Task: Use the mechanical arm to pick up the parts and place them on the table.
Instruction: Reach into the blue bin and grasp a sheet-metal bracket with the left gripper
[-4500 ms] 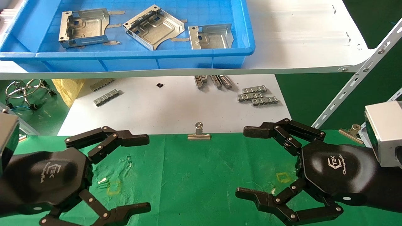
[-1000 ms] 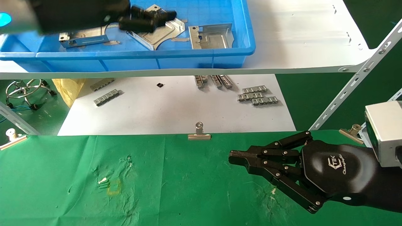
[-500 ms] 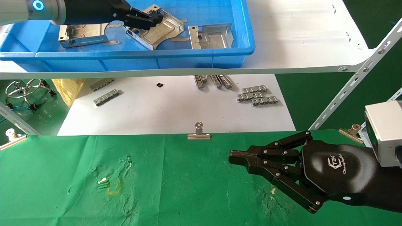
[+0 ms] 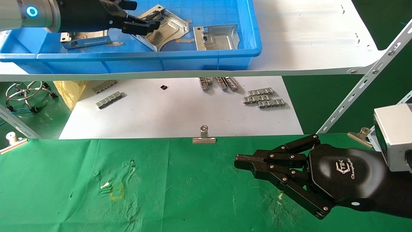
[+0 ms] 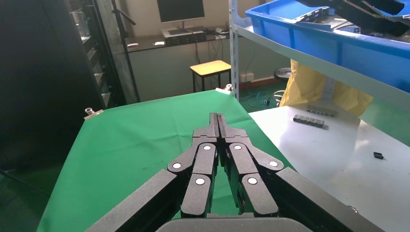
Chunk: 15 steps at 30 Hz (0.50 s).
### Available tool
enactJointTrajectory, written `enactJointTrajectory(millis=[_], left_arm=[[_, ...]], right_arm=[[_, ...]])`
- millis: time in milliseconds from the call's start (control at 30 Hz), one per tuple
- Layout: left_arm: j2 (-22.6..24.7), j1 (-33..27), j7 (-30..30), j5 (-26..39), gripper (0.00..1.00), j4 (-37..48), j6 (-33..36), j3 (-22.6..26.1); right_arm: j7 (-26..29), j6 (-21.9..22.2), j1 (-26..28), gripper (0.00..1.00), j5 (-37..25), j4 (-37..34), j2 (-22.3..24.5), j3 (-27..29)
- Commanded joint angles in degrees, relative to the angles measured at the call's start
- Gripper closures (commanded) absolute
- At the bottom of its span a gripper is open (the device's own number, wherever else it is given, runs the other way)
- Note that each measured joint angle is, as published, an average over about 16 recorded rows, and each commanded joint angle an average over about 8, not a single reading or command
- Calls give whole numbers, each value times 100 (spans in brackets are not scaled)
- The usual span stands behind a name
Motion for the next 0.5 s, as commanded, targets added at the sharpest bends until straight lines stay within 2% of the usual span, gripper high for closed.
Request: enactJointTrajectory(millis=[33, 167, 233, 433, 500], left_arm=[[-19, -10, -14, -1, 100, 13, 30, 0], [-40, -8, -37, 33, 100, 27, 97, 23], [-51, -7, -46, 46, 100, 30, 111, 32], [-77, -4, -61, 67, 100, 25, 109, 47], [-82, -3, -60, 69, 100, 20, 94, 48]], right_arm=[[0, 0, 0, 100, 0, 0, 0, 0], [0, 0, 0, 100, 0, 0, 0, 0], [0, 0, 0, 95, 0, 0, 0, 0], [0, 0, 0, 22, 0, 0, 0, 0], [0, 0, 0, 2, 0, 0, 0, 0]])
